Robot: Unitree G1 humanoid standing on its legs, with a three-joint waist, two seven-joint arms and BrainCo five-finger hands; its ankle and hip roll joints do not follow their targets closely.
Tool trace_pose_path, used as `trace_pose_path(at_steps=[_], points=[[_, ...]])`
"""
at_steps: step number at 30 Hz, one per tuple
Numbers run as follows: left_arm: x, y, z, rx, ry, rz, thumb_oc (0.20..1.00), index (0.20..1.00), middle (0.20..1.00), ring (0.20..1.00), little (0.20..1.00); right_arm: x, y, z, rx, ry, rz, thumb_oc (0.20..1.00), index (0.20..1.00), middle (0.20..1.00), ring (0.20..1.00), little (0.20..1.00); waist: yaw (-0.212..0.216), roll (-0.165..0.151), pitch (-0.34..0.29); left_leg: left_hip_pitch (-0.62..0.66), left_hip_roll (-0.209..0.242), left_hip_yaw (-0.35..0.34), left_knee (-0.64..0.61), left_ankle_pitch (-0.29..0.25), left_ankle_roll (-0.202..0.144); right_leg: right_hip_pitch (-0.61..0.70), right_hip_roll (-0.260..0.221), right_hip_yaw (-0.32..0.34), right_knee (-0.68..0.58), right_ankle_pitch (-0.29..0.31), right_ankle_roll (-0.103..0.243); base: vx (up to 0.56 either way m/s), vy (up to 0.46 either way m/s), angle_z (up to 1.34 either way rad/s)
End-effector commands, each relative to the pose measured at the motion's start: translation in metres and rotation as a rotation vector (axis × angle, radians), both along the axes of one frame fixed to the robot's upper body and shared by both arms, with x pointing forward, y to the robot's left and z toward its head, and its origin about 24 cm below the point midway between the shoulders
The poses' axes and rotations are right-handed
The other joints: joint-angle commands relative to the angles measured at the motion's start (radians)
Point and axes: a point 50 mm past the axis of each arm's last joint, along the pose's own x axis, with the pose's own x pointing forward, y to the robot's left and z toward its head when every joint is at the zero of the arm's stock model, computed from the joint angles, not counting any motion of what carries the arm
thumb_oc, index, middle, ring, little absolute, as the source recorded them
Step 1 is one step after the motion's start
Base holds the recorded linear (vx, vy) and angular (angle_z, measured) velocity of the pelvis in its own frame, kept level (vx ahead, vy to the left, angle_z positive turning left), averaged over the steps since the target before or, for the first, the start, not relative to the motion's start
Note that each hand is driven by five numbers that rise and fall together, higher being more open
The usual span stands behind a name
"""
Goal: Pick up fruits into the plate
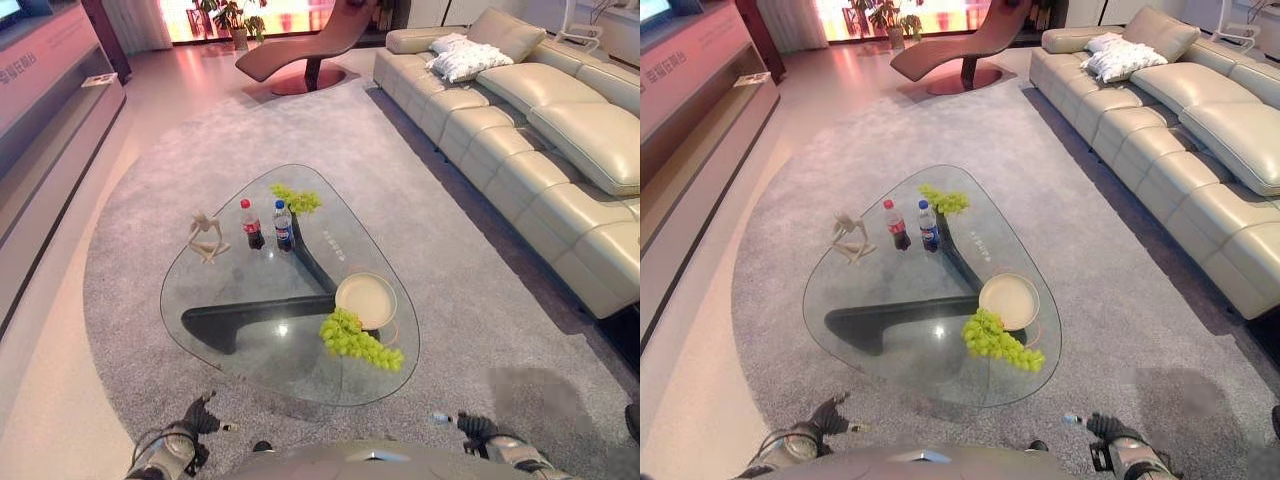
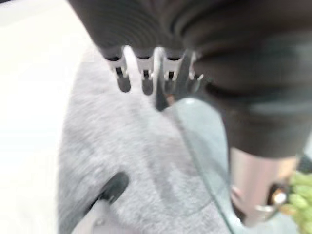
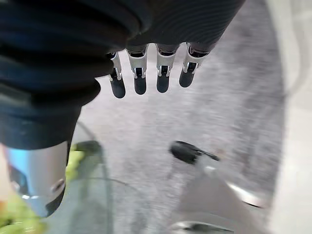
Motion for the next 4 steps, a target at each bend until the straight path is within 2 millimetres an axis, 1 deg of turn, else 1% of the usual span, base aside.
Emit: trace_pose_path(at_steps=[1,4], points=[[0.007,0.011,0.002,0.044,0.005,0.100,1.000,1.000,1.000,1.000,1.000,0.004,0.008,-0.003,0.021,0.062,-0.044,1.000,1.000,1.000,1.000,1.000,0.020,-0.033,0.029,0.022,-0.019,-0.013,0.024,-0.118,0.027,0.052,-0.026,-0.031,0.029,-0.067,0.030,0.00,0.000,0.00],[-0.003,0.011,-0.001,0.051,0.052,0.152,1.000,1.000,1.000,1.000,1.000,-0.009,0.008,-0.005,0.002,0.134,-0.054,1.000,1.000,1.000,1.000,1.000,0.018,-0.035,0.025,0.024,-0.020,-0.014,0.023,-0.118,0.028,0.051,-0.023,-0.024,0.029,-0.066,0.029,0.00,0.000,0.00]])
